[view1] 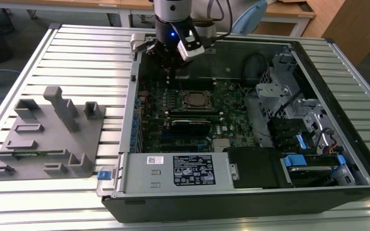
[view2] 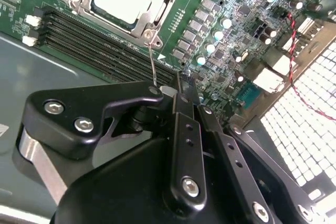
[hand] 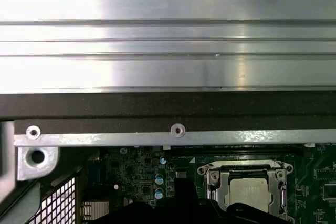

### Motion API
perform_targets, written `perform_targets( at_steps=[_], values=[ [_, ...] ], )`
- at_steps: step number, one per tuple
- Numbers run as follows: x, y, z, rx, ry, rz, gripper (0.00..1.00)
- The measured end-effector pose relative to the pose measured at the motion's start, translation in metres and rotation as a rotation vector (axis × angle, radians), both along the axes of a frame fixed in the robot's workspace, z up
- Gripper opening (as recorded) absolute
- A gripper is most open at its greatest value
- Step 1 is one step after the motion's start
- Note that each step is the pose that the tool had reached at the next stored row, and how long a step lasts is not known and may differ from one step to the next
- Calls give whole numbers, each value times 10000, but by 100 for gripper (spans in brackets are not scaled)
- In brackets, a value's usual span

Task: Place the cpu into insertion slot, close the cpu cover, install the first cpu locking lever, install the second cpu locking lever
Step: 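Install the first cpu locking lever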

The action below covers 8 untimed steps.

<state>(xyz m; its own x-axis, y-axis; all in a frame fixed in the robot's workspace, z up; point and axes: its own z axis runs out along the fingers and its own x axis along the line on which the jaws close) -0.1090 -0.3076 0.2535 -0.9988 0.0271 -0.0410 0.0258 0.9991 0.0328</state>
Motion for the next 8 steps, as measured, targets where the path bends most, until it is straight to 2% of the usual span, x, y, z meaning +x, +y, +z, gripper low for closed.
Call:
perform_targets(
  at_steps=[5,8],
  values=[
    [-1,20,0,3,-56,-1,10],
    [0,31,-3,3,-64,0,10]
  ],
)
